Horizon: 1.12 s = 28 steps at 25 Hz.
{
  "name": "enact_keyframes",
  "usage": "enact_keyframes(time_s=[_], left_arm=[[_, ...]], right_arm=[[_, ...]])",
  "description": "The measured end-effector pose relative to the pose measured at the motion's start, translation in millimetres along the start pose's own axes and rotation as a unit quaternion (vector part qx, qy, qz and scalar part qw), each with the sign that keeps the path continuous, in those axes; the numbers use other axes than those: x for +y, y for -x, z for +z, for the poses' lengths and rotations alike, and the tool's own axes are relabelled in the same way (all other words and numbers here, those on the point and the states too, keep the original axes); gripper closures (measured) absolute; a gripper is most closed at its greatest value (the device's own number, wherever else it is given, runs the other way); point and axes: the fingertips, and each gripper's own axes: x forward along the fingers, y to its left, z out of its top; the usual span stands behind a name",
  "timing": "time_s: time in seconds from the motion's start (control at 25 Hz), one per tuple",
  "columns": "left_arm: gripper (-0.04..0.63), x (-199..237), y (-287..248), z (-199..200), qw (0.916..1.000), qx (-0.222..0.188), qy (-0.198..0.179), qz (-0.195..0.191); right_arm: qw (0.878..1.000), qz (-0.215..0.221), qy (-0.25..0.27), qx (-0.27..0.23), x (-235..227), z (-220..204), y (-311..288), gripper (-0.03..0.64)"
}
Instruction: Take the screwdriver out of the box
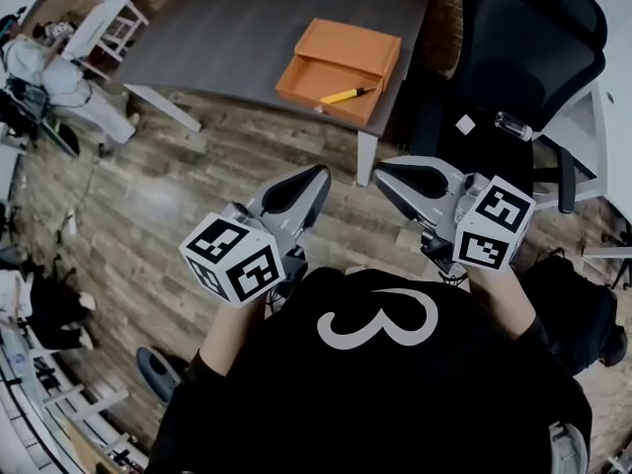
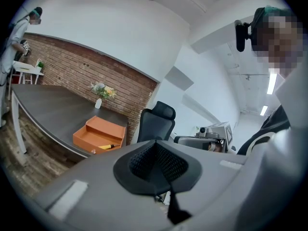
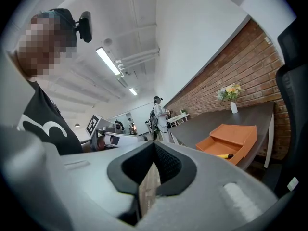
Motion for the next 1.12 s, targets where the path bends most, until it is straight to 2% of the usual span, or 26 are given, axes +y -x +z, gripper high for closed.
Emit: enact_keyframes(time_s=[0.24, 0.6, 0.92, 1.12], left_arm=[[0.583, 24.2, -19.5, 5.7, 0.9999, 0.011, 0.005, -0.006], [0.583, 84.3, -60.8, 16.2, 0.9988, 0.038, 0.024, -0.021], [0.583, 137.2, -99.0, 21.6, 0.9964, 0.062, 0.047, -0.032], [0.583, 164.6, -113.8, 27.3, 0.9956, 0.069, 0.053, -0.034]], right_arm=[[1.000, -0.014, -0.006, 0.003, -28.8, 4.8, -11.7, 0.615], [0.999, -0.037, -0.033, 0.000, -85.5, 20.9, -41.2, 0.615], [0.997, -0.062, -0.038, 0.025, -139.1, 23.7, -70.9, 0.613], [0.996, -0.065, -0.024, 0.055, -165.8, 22.9, -90.0, 0.566]])
